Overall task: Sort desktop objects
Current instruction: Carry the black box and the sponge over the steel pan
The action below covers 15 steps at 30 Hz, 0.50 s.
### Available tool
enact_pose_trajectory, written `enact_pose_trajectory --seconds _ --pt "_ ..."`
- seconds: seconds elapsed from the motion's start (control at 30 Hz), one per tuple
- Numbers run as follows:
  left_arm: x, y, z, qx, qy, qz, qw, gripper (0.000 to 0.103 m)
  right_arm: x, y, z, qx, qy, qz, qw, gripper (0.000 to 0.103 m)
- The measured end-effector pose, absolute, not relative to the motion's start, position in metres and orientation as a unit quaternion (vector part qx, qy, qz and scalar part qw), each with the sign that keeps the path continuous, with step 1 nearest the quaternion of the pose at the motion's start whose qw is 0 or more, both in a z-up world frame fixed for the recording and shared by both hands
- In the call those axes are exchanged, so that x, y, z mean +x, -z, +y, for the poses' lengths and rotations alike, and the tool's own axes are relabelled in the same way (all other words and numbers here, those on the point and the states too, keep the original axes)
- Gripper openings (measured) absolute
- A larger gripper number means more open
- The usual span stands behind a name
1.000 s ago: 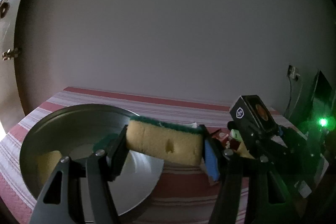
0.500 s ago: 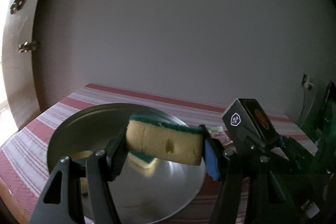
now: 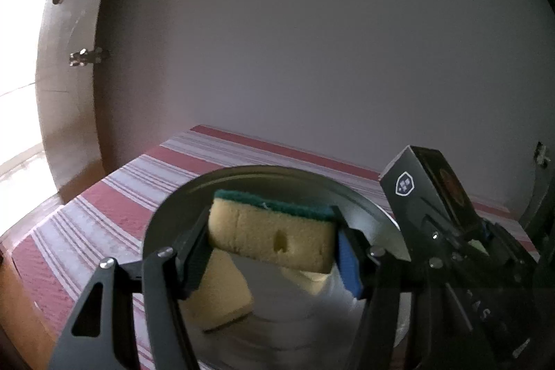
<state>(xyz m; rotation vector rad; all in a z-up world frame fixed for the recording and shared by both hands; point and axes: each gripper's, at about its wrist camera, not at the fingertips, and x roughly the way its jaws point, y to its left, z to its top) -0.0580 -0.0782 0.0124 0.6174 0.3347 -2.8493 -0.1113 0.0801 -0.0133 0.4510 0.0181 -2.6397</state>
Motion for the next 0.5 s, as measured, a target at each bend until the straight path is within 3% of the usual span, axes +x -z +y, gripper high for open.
enact_pose_trajectory --seconds 0.5 --pt "-0.086 0.000 -0.098 0.244 0.955 0.098 0.139 0.062 -0.157 0.023 0.064 0.197 0.957 0.010 0.213 0.061"
